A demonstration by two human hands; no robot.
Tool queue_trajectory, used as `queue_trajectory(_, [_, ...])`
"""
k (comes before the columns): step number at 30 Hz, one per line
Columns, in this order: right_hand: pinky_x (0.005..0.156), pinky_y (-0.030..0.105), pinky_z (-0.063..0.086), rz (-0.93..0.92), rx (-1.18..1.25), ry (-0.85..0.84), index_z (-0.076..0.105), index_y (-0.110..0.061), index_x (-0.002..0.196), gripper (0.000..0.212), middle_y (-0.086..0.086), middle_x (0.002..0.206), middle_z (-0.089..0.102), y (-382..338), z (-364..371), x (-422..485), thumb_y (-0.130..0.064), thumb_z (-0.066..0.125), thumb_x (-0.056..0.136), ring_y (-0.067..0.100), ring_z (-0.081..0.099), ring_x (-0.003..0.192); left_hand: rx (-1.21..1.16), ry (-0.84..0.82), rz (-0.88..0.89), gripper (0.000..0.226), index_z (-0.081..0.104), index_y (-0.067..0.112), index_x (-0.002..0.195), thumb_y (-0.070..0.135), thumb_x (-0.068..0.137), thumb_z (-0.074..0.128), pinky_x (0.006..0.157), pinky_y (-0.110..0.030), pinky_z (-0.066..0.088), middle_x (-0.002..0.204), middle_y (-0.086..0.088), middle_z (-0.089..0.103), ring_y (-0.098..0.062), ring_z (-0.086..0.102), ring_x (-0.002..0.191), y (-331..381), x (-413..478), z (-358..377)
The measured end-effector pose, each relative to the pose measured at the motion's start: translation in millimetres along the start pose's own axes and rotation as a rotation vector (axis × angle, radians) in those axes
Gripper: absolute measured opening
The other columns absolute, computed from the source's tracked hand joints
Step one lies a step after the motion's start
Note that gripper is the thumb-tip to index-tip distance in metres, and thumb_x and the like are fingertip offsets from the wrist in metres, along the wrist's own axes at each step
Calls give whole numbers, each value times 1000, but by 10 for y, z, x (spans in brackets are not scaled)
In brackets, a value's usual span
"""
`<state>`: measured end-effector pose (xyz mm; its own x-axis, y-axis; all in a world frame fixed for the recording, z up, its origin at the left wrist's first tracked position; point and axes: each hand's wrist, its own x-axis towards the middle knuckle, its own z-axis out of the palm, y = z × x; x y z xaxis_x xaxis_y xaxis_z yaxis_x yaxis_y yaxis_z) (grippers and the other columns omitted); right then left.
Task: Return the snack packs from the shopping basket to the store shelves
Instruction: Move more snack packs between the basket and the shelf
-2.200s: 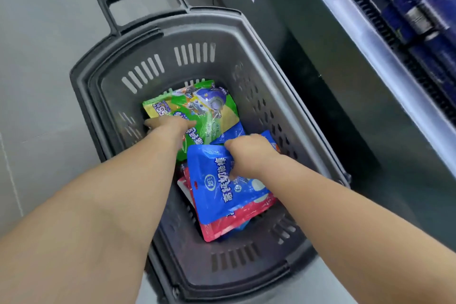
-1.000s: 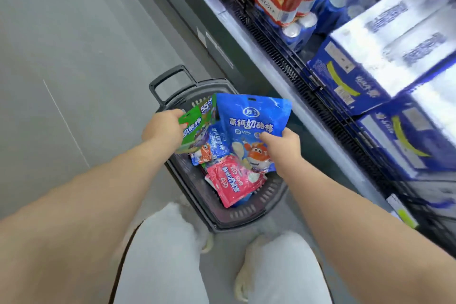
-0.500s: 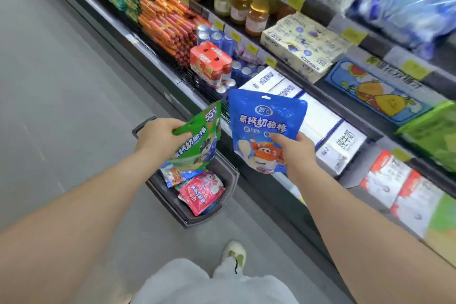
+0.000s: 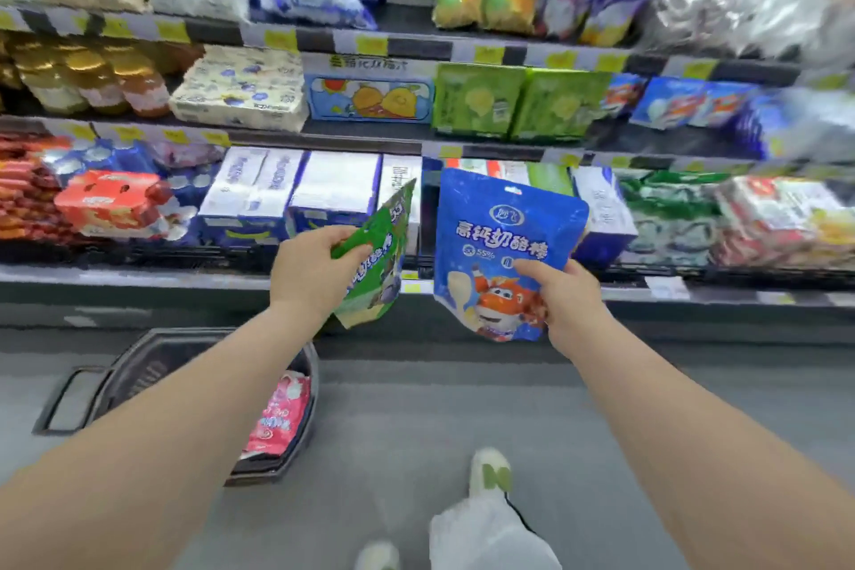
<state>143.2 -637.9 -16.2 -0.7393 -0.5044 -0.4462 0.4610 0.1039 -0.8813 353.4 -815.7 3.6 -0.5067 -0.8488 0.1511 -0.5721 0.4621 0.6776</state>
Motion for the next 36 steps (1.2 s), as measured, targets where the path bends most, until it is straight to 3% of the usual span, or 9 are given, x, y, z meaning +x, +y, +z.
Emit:
queue_trajectory(3, [52,34,56,-28,58,111,67,-19,88,21,4,79,76,-127,-703,-103,-7,76,74,25,73,69,24,-118,62,28,73,23,103,40,81,67,70,-26,45,87,4,72,-17,65,85,512,-32,423])
queue_trajectory(7, [73,48,58,-78,90,219,68,-16,91,20,11,92,74,-328,-1663,-112,-6,74,75,32,71,81,17,-217,133,31,72,23,107,39,81,67,68,-25,42,90,4,71,-14,60,83,1271,-110,1095])
queue_trajectory(12, [74,47,58,-104,90,291,67,-19,88,16,8,90,74,-706,-2959,1,-8,72,78,30,71,80,-14,-215,190,33,72,18,106,37,80,69,75,-27,42,99,0,71,-17,58,87,2330,-220,2062])
queue_trajectory(17, [71,43,59,-124,79,332,67,-19,88,13,6,88,74,-1019,-3845,248,-8,70,81,27,72,78,-23,-178,194,29,72,19,103,38,82,67,68,-27,37,94,-2,71,-21,59,85,3153,-289,2764])
queue_trajectory(20, [70,43,59,-99,75,329,66,-18,88,12,7,87,73,-1162,-4102,459,-9,70,81,27,72,77,-54,-168,153,31,71,17,106,37,83,66,70,-26,39,98,-3,71,-20,57,83,3522,-201,3041])
queue_trajectory(28, [65,37,58,-55,22,333,65,-21,88,11,3,86,73,-1517,-4302,1566,-16,71,80,23,71,75,-13,-158,101,23,72,17,103,29,86,62,63,-25,36,82,2,65,-21,59,80,3910,500,3749])
queue_trajectory(31, [71,45,59,-38,-15,339,66,-21,85,8,6,86,73,-1675,-4241,2153,-18,71,81,26,71,76,9,-148,76,31,69,18,112,31,85,61,70,-27,45,100,-2,70,-25,62,92,3943,988,4051])
queue_trajectory(34, [69,44,59,-26,-24,321,64,-23,82,7,6,87,72,-1871,-4114,2842,-19,69,83,24,70,78,-39,-148,25,23,73,23,100,28,80,62,58,-29,47,80,-2,70,-21,61,70,3970,1551,4362])
queue_trajectory(36, [68,41,57,-2,8,297,64,-22,86,6,6,92,71,-1995,-3997,3290,-17,68,84,25,69,80,-157,-159,-68,17,74,20,93,24,79,65,60,-32,48,74,-4,69,-23,59,66,3977,1910,4584])
